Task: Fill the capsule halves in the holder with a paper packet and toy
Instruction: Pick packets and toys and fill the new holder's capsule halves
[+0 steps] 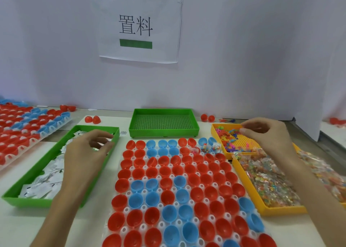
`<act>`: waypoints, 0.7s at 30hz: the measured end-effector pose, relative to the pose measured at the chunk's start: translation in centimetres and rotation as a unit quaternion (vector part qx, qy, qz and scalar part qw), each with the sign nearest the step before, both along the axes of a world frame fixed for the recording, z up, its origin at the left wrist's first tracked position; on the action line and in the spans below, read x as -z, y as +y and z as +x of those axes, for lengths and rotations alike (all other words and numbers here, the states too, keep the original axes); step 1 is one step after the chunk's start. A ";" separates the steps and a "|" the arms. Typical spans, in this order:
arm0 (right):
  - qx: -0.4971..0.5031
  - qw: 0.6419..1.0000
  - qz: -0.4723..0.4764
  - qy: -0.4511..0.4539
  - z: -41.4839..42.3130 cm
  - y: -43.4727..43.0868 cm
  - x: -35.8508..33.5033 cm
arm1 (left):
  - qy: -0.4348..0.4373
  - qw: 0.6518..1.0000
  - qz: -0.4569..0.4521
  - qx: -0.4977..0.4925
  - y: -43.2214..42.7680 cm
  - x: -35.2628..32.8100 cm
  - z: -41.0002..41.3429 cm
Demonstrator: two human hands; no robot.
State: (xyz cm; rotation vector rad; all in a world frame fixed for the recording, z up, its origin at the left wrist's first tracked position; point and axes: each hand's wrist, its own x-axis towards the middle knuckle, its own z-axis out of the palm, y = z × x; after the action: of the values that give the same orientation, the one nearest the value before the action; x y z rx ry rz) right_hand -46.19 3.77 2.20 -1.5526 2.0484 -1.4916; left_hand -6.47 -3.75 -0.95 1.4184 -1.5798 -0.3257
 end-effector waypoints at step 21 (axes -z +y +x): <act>-0.267 0.932 -0.228 0.091 14.7 6.9 0.9 | 0.410 0.706 0.343 0.464 7.3 -0.8 -8.9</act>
State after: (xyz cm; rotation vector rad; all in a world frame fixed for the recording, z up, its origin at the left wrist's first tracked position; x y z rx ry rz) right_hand -31.48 10.63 1.29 -2.2599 1.2157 -1.7021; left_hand -15.33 3.51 -0.12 0.5693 -1.2624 -2.0168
